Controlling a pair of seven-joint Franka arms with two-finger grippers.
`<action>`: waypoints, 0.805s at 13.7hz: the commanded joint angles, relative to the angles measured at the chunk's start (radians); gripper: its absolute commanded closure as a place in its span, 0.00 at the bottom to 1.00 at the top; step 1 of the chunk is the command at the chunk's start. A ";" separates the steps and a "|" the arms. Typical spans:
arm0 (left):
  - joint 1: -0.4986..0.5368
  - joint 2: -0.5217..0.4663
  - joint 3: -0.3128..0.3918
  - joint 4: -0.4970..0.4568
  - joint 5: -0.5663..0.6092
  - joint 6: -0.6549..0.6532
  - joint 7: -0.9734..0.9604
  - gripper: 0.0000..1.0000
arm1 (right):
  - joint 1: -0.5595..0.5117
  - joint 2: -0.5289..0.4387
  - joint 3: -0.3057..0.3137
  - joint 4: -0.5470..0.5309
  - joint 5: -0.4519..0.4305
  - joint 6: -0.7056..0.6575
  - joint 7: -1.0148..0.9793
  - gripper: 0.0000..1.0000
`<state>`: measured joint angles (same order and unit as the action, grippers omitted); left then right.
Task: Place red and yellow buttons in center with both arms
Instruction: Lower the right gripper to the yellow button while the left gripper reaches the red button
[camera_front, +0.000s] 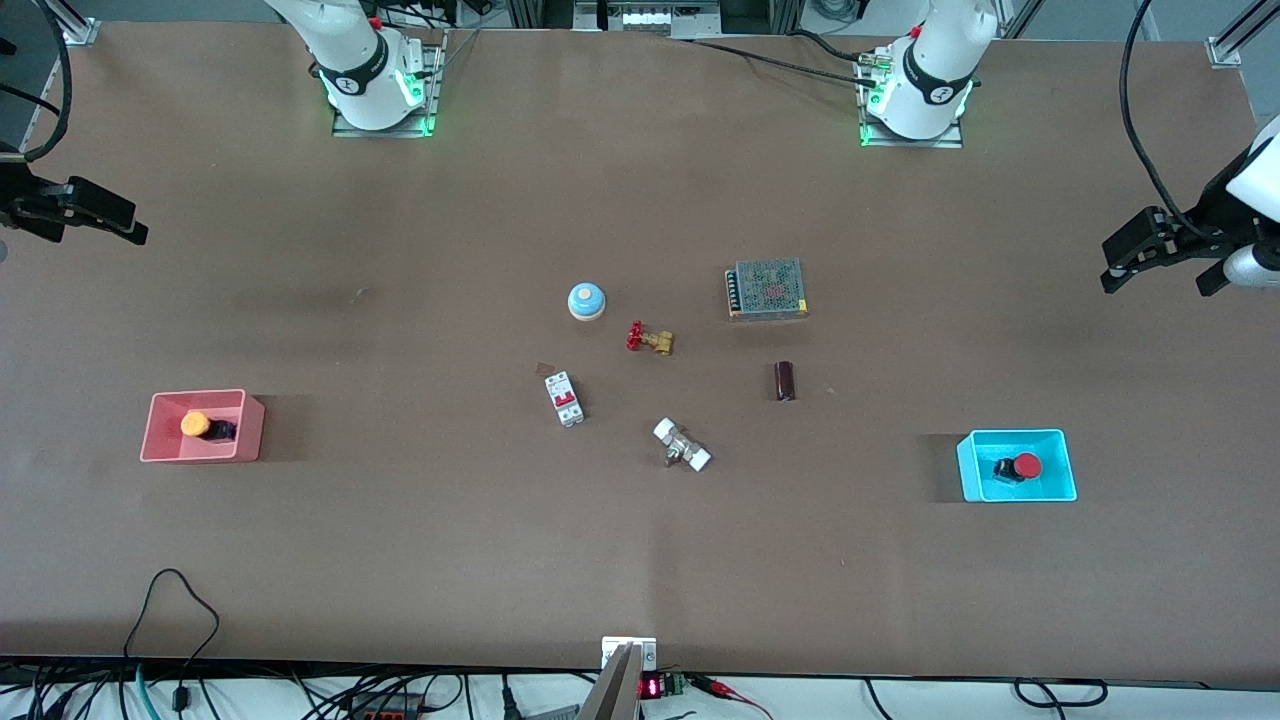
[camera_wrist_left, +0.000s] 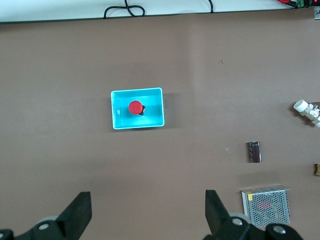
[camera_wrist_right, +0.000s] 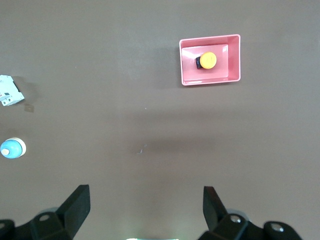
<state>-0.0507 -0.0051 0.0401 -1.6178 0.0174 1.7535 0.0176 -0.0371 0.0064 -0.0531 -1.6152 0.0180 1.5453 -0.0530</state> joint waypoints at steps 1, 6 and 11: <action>-0.003 -0.009 0.007 0.010 -0.001 -0.008 0.010 0.00 | -0.001 -0.028 0.007 -0.026 -0.012 -0.008 0.018 0.00; 0.028 0.037 0.011 0.004 0.001 0.021 0.010 0.00 | -0.007 0.007 0.006 -0.022 -0.012 0.010 0.006 0.00; 0.069 0.216 0.009 0.004 -0.001 0.144 0.019 0.00 | -0.055 0.206 -0.005 -0.012 -0.013 0.205 -0.063 0.00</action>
<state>0.0138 0.1375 0.0501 -1.6312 0.0176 1.8527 0.0200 -0.0609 0.1329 -0.0620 -1.6483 0.0123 1.6899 -0.0716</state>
